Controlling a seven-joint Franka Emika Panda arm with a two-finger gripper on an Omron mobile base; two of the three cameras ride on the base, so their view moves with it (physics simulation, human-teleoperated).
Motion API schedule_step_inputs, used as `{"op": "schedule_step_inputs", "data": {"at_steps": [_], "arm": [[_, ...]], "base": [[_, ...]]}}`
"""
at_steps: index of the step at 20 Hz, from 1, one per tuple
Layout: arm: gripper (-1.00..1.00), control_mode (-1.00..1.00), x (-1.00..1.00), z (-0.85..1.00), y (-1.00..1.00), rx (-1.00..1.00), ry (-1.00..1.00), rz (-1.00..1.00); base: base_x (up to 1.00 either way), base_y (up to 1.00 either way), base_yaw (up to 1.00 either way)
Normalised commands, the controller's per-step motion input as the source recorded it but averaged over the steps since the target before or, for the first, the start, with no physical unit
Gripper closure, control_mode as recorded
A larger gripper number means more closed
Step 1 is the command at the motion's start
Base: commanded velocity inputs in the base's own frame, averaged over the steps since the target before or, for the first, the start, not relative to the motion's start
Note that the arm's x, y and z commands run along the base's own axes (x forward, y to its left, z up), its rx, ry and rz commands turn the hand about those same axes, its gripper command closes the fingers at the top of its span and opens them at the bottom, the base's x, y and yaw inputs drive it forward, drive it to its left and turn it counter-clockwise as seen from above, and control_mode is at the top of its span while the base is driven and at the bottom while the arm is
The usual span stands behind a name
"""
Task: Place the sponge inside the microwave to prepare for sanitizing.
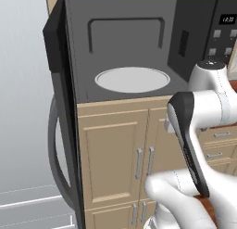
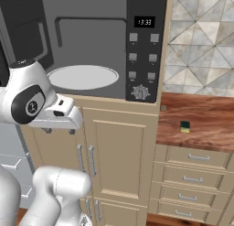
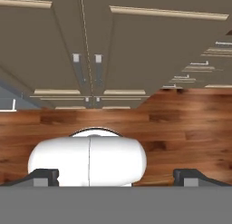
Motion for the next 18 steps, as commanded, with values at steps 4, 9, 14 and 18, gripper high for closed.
{"op": "schedule_step_inputs", "data": {"at_steps": [4, 9, 14, 18], "arm": [[-1.0, 1.0, 0.0, 0.0, 0.0, 0.0, 0.0, 0.0], [-1.0, 1.0, 0.0, 0.0, 0.0, 0.0, 0.0, 0.0], [-1.0, 1.0, 0.0, 0.0, 0.0, 0.0, 0.0, 0.0], [-1.0, 1.0, 0.0, 0.0, 0.0, 0.0, 0.0, 0.0]], "base": [[0.11, -0.45, 0.01], [0.2, -0.52, 0.02], [0.22, -0.56, 0.03], [0.22, -0.59, 0.04]]}}
